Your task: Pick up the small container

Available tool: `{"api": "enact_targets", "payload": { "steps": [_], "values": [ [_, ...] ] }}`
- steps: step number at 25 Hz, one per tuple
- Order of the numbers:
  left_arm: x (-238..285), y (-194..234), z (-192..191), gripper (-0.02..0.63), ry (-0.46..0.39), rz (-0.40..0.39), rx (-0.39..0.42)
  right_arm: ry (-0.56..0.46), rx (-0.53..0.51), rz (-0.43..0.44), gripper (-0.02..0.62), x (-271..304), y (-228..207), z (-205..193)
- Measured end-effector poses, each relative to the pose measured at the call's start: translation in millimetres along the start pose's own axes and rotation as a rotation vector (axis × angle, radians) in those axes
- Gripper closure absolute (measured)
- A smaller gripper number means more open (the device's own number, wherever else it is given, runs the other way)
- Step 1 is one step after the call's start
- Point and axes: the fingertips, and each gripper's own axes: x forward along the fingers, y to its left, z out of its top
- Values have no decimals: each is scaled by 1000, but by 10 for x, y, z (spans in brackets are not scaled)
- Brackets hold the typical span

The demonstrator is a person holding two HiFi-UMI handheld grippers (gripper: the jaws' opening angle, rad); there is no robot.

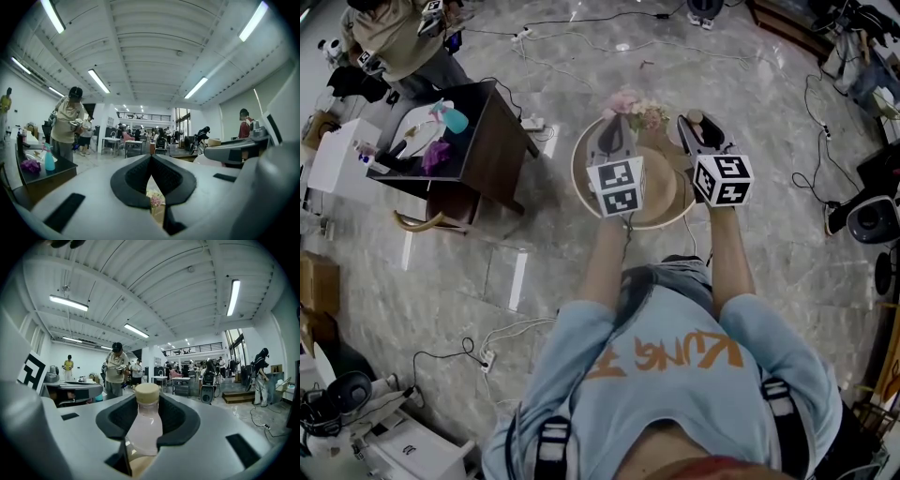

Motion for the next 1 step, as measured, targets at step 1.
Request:
{"api": "enact_targets", "payload": {
  "steps": [1],
  "values": [
    [20, -4, 12, 583, -1, -1, -1, -1, -1, 0, 443, 15, -15, 16]
  ]
}}
